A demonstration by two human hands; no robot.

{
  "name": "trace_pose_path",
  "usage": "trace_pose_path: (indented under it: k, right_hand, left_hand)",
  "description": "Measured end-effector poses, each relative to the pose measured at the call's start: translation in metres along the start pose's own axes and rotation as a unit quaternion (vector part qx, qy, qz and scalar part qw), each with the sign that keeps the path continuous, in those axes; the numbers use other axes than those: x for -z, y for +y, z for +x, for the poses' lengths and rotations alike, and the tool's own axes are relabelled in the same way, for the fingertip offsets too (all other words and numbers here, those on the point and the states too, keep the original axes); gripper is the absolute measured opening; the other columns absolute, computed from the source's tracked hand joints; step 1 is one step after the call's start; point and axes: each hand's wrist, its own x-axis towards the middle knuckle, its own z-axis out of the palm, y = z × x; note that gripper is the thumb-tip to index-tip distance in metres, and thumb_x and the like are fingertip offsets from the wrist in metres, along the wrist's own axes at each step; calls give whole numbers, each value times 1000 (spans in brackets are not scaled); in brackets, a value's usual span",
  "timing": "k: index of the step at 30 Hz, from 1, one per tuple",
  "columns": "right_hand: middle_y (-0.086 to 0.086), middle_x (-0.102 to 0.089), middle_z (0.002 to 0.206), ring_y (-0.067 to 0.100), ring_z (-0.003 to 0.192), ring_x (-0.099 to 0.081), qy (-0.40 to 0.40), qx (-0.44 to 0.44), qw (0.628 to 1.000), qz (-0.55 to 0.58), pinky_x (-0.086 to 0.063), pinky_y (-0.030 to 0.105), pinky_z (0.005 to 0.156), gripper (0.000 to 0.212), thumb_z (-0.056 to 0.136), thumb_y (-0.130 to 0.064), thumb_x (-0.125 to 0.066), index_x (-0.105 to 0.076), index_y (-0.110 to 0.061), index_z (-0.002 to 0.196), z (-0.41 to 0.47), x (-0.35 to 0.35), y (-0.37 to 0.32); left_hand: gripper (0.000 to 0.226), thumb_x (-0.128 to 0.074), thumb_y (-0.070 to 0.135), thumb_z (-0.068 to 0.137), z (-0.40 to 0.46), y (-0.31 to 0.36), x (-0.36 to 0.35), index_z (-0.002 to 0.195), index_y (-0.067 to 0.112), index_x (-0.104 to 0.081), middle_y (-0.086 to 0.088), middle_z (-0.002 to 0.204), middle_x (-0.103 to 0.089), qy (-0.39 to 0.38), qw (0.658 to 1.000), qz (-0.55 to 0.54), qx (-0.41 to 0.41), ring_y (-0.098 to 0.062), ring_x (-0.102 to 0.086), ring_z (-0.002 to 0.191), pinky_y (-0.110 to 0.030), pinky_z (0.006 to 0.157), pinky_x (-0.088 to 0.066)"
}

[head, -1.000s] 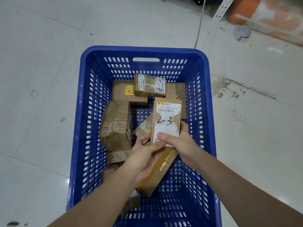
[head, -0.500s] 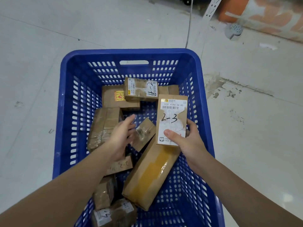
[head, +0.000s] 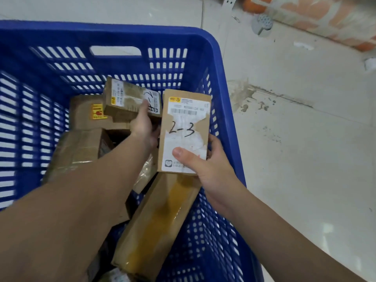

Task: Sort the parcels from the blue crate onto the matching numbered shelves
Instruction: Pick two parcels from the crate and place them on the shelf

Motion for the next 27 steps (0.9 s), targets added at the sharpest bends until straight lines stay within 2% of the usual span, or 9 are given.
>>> trace_pose_path:
  k: [2,5,8,12,14,17,21,27]
  right_hand:
    - [-6,-75,119,17,105,-75,2,-1,1000,25,-59,46,97,81,75,-22,-91,-46,-28,142,-12,0,-6]
    - [-2,-74,121,19,104,-76,12,-1,999,46,-60,48,94,80,75,-20,-91,-46,-26,141,-44,-1,-28]
    - [-4,-74,121,17,104,-75,13,6,999,32,-61,46,92,76,76,-19,-89,-47,-27,138,-82,1,-61]
    - [-2,-74,121,16,103,-75,-7,18,1000,-6,-62,37,89,71,78,-17,-88,-52,-21,138,-153,6,-138]
    - [1,-74,121,19,104,-75,-22,27,999,-25,-61,39,92,69,77,-14,-88,-54,-18,137,-198,12,-190]
    - [4,-75,121,23,106,-75,-27,57,997,-49,-57,46,100,71,76,-12,-90,-52,-15,136,-269,16,-272]
    - [8,-73,123,24,104,-75,-4,122,992,-37,-58,44,97,67,79,-7,-86,-50,-11,136,-382,20,-373]
    - [9,-72,126,27,111,-73,16,259,966,-1,-56,48,101,76,68,-6,-92,-52,-11,132,-567,44,-516]
  left_hand:
    - [82,-75,68,76,-35,-1,5,137,15,-60,-12,120,-75,28,998,31,-37,-35,-76,103,-55,90,-60]
    - [70,-65,66,90,-101,20,24,140,18,-58,-5,123,-75,2,992,107,-70,-26,-74,109,-49,96,-59]
    - [70,-57,69,93,-171,62,42,143,22,-50,-3,126,-73,-12,976,198,-92,-21,-76,105,-40,87,-60]
    - [61,-64,56,94,-289,146,35,138,14,-56,-11,125,-73,-53,959,265,-88,-29,-72,114,-52,104,-53]
    - [60,-68,50,90,-359,191,12,134,9,-61,-15,125,-73,-79,954,274,-91,-32,-71,115,-53,104,-52]
    - [46,-66,41,91,-460,255,-27,124,9,-67,-16,120,-75,-122,942,290,-116,-31,-73,110,-50,98,-54]
    - [46,-69,36,93,-598,325,-85,129,9,-61,-14,118,-76,-188,906,341,-168,-34,-72,112,-54,103,-54]
    - [30,-70,14,95,-801,414,-182,121,6,-59,-19,114,-76,-275,844,374,-269,-32,-75,98,-45,85,-60]
